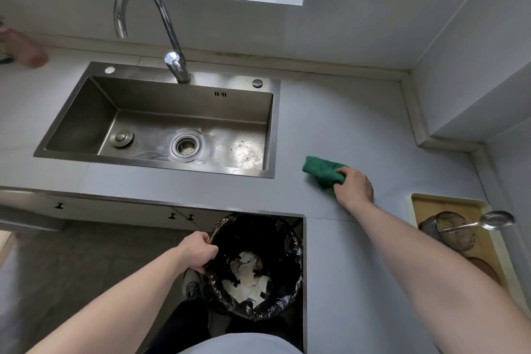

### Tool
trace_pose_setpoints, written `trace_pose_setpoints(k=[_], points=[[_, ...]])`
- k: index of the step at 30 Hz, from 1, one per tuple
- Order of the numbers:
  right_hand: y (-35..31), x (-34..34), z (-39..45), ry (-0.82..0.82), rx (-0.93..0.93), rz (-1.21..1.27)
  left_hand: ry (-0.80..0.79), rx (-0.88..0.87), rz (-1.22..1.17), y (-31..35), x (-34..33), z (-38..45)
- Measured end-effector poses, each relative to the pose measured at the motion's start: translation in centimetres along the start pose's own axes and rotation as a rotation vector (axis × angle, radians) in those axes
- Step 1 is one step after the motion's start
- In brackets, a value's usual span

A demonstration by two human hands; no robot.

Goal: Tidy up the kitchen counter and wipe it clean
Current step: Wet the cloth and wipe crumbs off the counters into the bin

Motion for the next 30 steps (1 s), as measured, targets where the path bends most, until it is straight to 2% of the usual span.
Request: trace_pose_setpoints(k=[7, 13, 20, 24, 30], points=[[-2.7, -3.3, -1.4, -0.07, 0.076, -0.058, 0.001, 0.014, 0.0, -0.4, -0.1, -0.2], [-7.0, -5.8, -6.4, -0.116, 0.187, 0.033, 0.001, 0.011, -0.007, -0.4, -0.1, -0.5], [-11.0, -10.2, -11.8, -0.42, 0.215, 0.267, -0.008, 0.006, -0.016, -0.5, 0.1, -0.7], [-10.8, -7.1, -10.7, -0.272, 0.193, 0.377, -0.017, 0.0, -0.023, -0.4, 0.3, -0.8], [-5.4, 0.4, -5.5, 0.039, 0.061, 0.38, -0.027, 0.002, -0.033, -0.5, 0.3, -0.8]])
Point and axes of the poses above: each hand's wrist, its own z-axis towards the middle knuckle, its own x-axis out of the back of the hand, y = z × x, the point moved 9 cm from there along z, towards the middle knuckle, and after that the axes turned 15 degrees about x, right-handed, at the moved point
